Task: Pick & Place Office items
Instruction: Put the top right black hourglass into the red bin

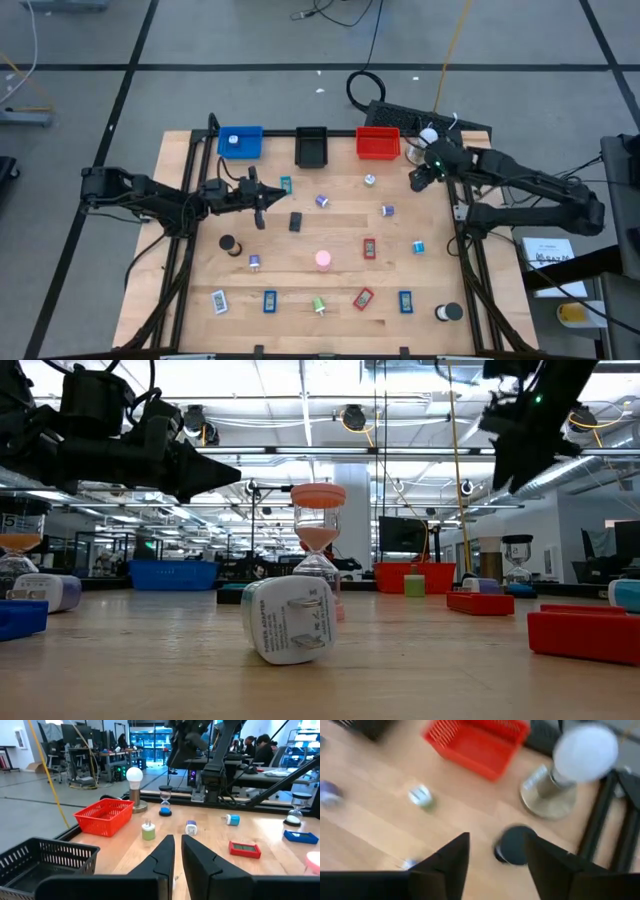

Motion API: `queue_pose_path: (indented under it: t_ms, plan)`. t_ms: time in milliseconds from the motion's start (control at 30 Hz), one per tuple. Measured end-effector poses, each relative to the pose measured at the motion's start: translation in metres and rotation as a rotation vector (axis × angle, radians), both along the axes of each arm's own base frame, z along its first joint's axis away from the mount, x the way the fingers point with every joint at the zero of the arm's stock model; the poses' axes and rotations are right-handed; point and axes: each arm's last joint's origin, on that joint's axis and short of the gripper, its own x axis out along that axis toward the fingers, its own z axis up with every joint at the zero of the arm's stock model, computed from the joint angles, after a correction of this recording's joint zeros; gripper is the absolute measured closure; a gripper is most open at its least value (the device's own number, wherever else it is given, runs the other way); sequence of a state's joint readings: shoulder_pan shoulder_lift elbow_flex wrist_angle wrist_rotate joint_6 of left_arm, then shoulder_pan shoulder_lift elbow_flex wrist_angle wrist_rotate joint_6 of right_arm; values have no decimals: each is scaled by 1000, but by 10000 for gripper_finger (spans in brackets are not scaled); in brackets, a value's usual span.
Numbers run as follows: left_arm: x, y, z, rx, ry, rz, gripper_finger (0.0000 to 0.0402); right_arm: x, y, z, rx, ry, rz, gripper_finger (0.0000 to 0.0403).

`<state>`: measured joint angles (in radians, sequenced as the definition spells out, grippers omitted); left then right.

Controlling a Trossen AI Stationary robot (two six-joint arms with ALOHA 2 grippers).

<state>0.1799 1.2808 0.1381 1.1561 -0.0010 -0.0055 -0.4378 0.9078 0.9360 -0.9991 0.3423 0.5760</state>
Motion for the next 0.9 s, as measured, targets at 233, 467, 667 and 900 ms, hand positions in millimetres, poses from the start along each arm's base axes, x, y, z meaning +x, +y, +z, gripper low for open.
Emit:
queue_pose_path:
  t_ms: [233,467,667,900]
  plan:
    - [0,0,0,0,0,0,360,7,-18,-18,122,121,-41,142]
    - [0,0,0,0,0,0,360,15,-25,-29,168,181,-38,102]
    - [0,0,0,-3,0,0,360,18,-28,-33,175,196,-46,99]
    - [0,0,0,-30,-5,0,360,12,-37,-49,179,189,-100,99]
